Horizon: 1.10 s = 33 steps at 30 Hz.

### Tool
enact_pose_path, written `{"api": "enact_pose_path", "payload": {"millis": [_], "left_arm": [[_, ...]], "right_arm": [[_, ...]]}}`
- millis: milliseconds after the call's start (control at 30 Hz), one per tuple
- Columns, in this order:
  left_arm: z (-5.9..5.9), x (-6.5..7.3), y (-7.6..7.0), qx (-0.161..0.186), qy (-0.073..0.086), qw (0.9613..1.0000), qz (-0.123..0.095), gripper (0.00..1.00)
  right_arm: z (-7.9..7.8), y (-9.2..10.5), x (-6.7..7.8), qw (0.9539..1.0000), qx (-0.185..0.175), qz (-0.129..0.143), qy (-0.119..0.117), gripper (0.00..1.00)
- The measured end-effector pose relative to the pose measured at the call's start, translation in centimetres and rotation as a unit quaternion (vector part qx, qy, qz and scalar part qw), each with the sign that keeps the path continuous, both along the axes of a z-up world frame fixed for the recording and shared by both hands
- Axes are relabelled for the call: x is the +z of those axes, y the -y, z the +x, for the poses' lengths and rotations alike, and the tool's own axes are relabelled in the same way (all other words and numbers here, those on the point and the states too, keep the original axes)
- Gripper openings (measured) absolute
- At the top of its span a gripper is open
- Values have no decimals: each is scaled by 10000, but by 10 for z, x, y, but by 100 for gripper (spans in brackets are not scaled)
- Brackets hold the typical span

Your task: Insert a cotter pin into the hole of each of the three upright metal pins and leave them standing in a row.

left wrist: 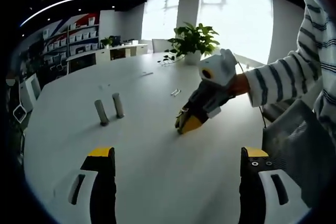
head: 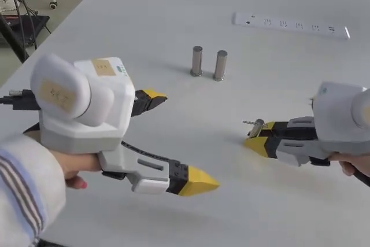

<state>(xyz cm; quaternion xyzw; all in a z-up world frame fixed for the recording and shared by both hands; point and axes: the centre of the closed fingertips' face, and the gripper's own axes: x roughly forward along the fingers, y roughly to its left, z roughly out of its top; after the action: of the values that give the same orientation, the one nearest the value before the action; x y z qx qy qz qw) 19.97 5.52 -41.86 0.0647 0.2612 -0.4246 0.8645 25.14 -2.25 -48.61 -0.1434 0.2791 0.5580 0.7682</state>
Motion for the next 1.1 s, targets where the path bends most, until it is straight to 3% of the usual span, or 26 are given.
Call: {"api": "enact_pose_path", "payload": {"millis": [300,600,1100], "left_arm": [[-1,-8,-10,199,-114,9997,-49,99],[1,-12,-27,468,-130,9988,-34,99],[-3,-14,-39,693,-217,9973,-126,99]], "right_arm": [[6,-3,2,9997,20,-138,208,4],[17,-31,16,9994,2,19,334,4],[15,-77,13,9986,220,46,474,4]]}}
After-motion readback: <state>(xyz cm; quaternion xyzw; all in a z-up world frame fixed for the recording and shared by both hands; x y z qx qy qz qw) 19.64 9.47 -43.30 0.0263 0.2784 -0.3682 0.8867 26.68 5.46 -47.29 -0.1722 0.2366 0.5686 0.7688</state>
